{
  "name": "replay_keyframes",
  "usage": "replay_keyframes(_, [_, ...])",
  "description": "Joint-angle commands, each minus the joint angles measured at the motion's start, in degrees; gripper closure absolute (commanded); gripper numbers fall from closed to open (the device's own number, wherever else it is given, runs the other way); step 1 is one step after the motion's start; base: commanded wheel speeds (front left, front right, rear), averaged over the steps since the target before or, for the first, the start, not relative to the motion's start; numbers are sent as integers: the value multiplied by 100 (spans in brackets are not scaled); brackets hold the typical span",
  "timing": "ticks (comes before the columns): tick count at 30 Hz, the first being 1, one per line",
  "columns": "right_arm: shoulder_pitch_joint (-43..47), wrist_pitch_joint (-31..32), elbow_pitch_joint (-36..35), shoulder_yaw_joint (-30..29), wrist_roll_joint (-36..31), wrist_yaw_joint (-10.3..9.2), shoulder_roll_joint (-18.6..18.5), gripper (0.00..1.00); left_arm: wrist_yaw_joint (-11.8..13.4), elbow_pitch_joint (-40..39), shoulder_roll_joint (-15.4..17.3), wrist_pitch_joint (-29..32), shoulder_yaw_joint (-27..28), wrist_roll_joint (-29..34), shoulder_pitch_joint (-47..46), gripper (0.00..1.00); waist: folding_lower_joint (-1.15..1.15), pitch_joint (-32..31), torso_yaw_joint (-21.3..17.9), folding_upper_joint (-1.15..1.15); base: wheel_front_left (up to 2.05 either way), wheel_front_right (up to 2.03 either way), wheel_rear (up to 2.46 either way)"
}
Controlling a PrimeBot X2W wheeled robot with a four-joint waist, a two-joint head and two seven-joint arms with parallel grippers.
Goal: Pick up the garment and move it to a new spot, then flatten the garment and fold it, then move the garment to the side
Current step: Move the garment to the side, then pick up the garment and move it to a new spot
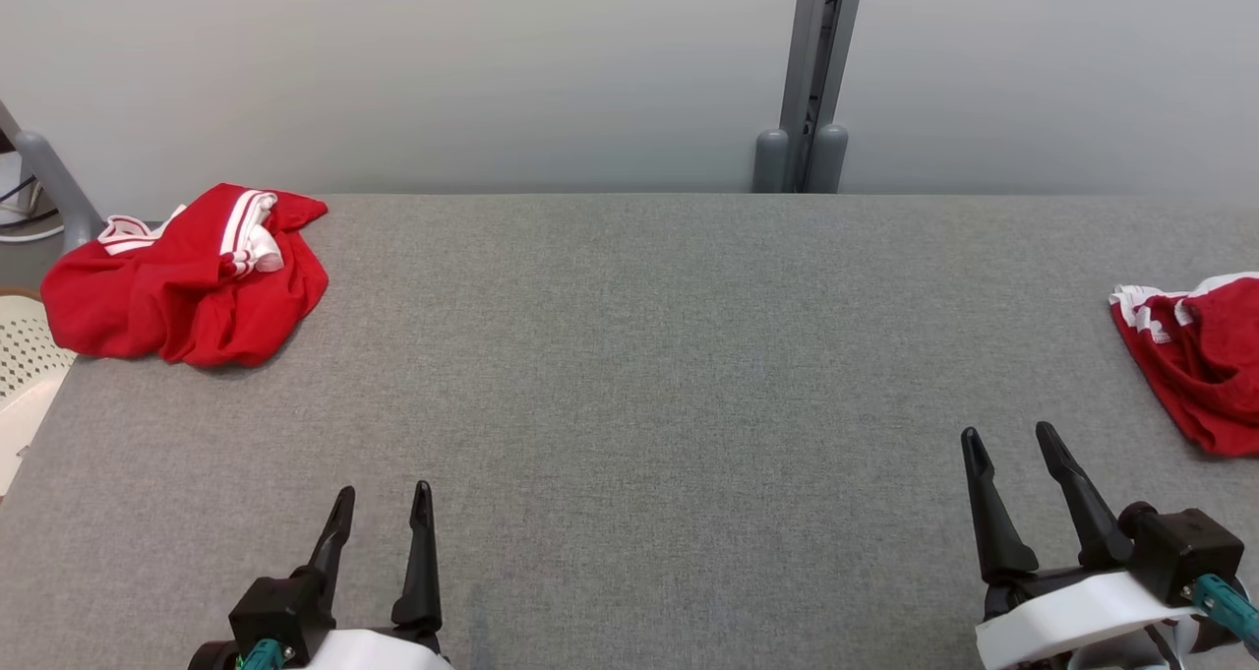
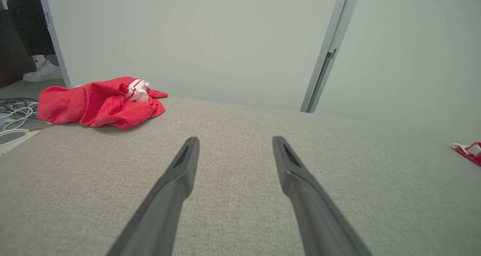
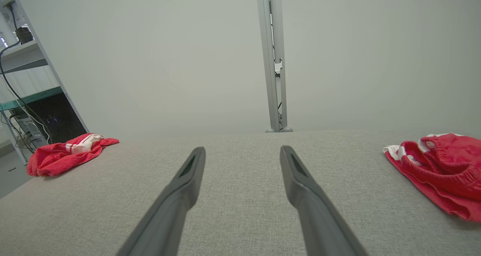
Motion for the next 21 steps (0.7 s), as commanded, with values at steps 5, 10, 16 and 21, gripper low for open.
replay_keyframes(5, [89, 57, -21, -14, 53, 1, -26, 0, -48, -1, 13, -9, 63, 57, 79, 0, 0, -44, -4, 0, 0, 0, 0])
replay_keyframes(10, [111, 68, -14, -35, 66, 1, -26, 0, -62, -1, 7, -8, 79, 93, 78, 0, 0, -44, 14, 0, 0, 0, 0])
replay_keyframes(16, [88, 88, 14, -78, 45, 1, -26, 0, -70, 17, 0, -8, 96, 100, 54, 0, 0, -32, 27, 0, 0, 0, 0])
replay_keyframes(21, [62, 109, 57, -107, 12, 1, -26, 0, -81, 32, -7, -8, 103, 116, 37, 0, 0, -34, 39, 0, 0, 0, 0])
